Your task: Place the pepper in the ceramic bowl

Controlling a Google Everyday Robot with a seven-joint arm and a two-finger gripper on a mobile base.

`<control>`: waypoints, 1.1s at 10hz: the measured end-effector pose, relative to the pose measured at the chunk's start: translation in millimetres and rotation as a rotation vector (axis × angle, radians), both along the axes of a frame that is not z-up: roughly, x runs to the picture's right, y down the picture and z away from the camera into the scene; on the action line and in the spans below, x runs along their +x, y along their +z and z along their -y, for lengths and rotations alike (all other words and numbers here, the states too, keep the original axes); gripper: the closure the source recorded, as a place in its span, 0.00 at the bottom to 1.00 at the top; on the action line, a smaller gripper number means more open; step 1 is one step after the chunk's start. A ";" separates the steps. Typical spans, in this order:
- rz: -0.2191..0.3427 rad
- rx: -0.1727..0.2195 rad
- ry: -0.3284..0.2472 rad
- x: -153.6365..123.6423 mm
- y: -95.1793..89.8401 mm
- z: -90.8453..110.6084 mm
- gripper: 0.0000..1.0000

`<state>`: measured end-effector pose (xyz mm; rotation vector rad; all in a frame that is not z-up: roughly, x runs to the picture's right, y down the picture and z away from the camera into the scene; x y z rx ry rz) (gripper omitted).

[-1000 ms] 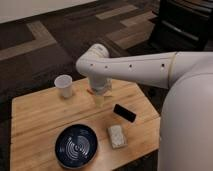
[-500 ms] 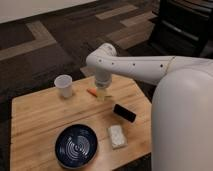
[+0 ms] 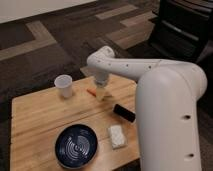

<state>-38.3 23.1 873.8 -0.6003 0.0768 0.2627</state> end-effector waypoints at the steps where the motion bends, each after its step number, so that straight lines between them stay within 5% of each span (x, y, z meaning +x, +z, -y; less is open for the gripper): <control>1: 0.010 -0.010 -0.008 -8.2 10.1 0.6 0.35; 4: 0.007 -0.053 -0.023 -19.2 29.1 -7.3 0.40; 8: -0.013 -0.076 -0.038 -17.0 24.7 -10.2 0.97; 10: 0.001 -0.062 -0.104 -23.1 7.7 -6.6 1.00; 11: 0.011 -0.033 -0.182 -31.3 -6.4 -2.4 1.00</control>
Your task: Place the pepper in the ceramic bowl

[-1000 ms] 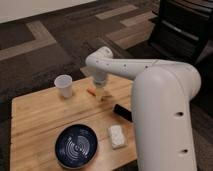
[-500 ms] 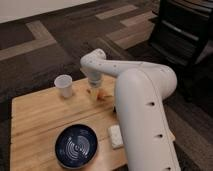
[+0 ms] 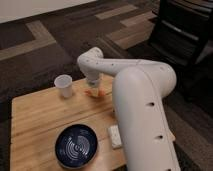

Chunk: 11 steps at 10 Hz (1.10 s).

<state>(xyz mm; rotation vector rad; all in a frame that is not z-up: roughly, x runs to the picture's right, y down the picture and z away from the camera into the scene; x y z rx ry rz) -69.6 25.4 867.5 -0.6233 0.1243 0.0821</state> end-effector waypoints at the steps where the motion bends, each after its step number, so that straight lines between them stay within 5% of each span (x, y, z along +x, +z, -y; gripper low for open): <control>1: 0.025 0.015 -0.063 -13.5 -11.6 -0.6 1.00; 4: 0.233 0.034 -0.210 -87.5 -68.9 -13.9 1.00; 7: 0.517 0.016 -0.214 -138.4 -146.6 -14.4 1.00; 11: 0.559 0.016 -0.208 -144.5 -160.2 -13.3 1.00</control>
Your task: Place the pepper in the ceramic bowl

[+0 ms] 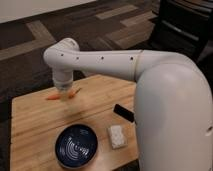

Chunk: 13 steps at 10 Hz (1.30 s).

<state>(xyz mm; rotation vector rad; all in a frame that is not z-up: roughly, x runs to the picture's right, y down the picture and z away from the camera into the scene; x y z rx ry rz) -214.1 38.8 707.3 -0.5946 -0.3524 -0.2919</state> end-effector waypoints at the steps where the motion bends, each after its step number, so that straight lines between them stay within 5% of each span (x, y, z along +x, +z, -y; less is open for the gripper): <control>1: 0.000 0.000 0.000 -0.1 -0.1 0.0 1.00; 4: 0.054 0.031 -0.049 -33.8 -15.4 -10.5 1.00; 6: 0.078 0.051 -0.088 -51.0 -31.7 -35.8 1.00; 10: 0.028 0.054 0.000 -31.8 -36.6 -90.5 1.00; 13: -0.018 0.005 0.020 -22.3 -65.6 -145.3 1.00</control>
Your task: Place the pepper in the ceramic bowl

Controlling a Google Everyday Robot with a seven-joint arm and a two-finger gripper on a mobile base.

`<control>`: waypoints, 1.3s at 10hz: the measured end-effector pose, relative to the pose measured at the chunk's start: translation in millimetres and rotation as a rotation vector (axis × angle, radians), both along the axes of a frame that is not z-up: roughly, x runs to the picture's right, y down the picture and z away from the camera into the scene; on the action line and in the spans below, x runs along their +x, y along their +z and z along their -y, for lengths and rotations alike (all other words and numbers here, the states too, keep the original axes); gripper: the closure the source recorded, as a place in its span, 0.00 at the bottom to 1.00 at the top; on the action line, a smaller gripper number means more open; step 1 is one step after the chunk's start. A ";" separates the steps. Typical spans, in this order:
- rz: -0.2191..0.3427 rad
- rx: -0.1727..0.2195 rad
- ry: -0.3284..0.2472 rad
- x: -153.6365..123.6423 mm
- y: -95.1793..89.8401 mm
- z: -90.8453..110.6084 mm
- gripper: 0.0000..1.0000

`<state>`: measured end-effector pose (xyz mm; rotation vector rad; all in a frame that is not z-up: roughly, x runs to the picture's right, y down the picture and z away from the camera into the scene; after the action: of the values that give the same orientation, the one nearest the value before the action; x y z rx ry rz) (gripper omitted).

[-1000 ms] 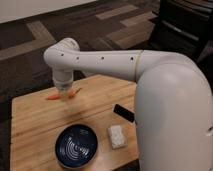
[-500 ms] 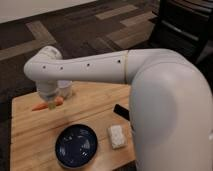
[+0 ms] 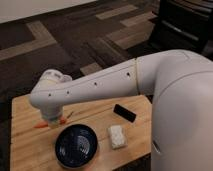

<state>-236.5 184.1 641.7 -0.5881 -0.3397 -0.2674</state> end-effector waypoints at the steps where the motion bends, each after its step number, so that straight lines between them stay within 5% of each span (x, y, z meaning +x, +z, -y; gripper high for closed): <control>1: -0.028 -0.015 0.015 9.3 -1.2 -10.1 1.00; 5: -0.177 -0.108 0.109 68.2 6.0 -56.1 1.00; 8: -0.185 -0.116 0.120 72.6 5.7 -60.5 0.93; 10: -0.184 -0.116 0.120 72.0 5.5 -60.7 0.58; 13: -0.183 -0.116 0.119 71.8 5.5 -60.7 0.22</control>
<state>-164.7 244.8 647.2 -0.6983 -0.2129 -0.0786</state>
